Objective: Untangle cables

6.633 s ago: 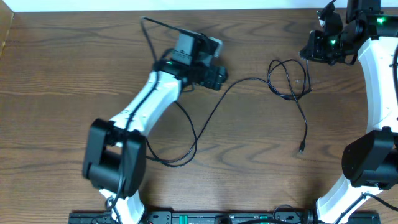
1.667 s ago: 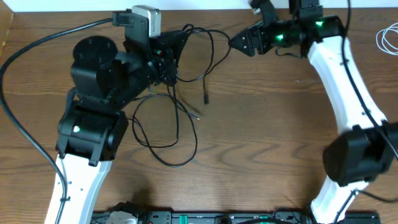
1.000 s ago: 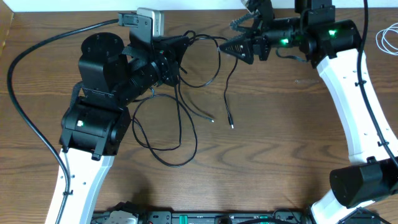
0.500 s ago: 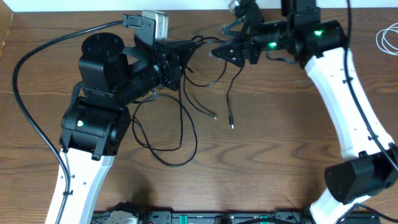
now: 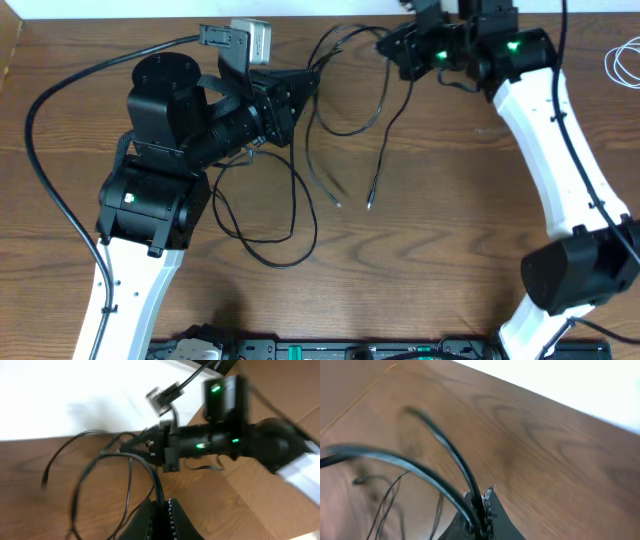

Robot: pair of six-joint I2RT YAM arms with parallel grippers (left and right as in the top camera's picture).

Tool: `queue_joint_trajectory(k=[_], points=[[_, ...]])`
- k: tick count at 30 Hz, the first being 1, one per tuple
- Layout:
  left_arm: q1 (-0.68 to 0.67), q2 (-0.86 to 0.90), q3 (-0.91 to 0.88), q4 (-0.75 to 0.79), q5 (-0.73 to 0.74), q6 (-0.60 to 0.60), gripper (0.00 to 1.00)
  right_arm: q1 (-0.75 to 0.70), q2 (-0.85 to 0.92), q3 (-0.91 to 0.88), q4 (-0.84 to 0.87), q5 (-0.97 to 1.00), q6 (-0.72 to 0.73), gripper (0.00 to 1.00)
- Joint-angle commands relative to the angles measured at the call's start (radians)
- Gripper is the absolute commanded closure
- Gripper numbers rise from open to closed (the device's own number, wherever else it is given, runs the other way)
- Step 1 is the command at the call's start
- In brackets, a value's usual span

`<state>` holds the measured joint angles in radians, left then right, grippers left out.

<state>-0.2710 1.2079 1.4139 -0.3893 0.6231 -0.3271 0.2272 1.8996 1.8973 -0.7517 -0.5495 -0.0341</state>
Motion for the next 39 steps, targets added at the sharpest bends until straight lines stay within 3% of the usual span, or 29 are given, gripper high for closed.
queue_joint_trajectory(k=[1,9,23,31,39], points=[[0.004,-0.060,0.011,0.046,0.022,-0.012,0.93,-0.058,0.103,0.000,-0.024,0.067,0.144,0.99],[0.096,-0.158,0.011,0.109,-0.008,-0.011,0.93,-0.114,0.222,0.000,-0.079,0.051,0.160,0.99],[0.308,-0.183,0.011,0.129,-0.112,-0.011,0.92,-0.126,0.228,0.000,-0.151,0.180,0.149,0.99],[0.315,-0.132,0.011,0.029,-0.252,0.008,0.92,-0.143,0.206,0.000,-0.162,0.180,0.122,0.99],[0.289,-0.048,0.011,-0.040,-0.219,0.008,0.93,-0.220,0.030,0.028,-0.153,0.182,0.104,0.99]])
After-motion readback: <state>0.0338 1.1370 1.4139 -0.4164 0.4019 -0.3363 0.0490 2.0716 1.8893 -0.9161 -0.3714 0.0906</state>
